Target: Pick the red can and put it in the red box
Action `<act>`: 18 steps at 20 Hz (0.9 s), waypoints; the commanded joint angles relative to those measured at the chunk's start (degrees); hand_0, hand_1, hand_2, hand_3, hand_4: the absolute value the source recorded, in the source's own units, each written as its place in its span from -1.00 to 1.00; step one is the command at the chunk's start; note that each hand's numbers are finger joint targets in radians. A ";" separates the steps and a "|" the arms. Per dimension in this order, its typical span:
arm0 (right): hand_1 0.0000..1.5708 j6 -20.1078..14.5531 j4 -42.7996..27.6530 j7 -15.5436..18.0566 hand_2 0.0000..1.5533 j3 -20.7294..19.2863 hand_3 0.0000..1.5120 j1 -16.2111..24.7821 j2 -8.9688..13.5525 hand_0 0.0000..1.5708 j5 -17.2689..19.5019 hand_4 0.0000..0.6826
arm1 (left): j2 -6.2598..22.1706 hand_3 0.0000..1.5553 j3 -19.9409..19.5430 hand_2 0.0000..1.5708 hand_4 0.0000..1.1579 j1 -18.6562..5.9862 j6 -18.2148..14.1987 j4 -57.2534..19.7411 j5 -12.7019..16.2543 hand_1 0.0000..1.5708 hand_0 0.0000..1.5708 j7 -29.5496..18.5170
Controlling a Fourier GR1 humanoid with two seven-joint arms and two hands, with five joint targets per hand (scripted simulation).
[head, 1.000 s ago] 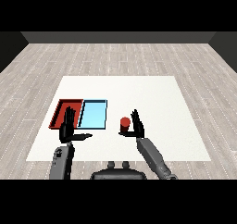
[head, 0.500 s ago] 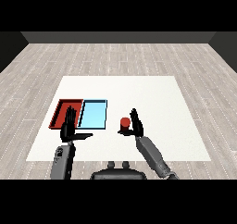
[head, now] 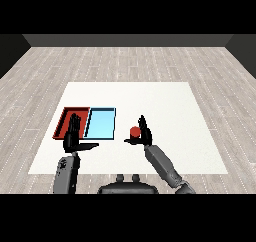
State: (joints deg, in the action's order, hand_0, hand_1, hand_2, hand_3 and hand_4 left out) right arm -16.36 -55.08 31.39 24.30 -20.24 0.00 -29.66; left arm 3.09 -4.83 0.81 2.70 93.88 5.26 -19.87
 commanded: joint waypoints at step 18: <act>0.87 -7.00 13.63 6.21 0.89 8.24 0.90 -8.72 0.01 0.87 -10.39 0.70 | -0.70 -1.00 1.53 -1.00 -1.00 3.90 0.34 0.57 -1.04 -1.00 -1.00 -3.02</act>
State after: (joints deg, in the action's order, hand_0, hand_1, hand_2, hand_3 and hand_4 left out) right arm -19.01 -46.68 34.31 27.39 -25.33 0.20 -34.88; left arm 2.09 -3.71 2.52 2.37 92.33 4.04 -23.22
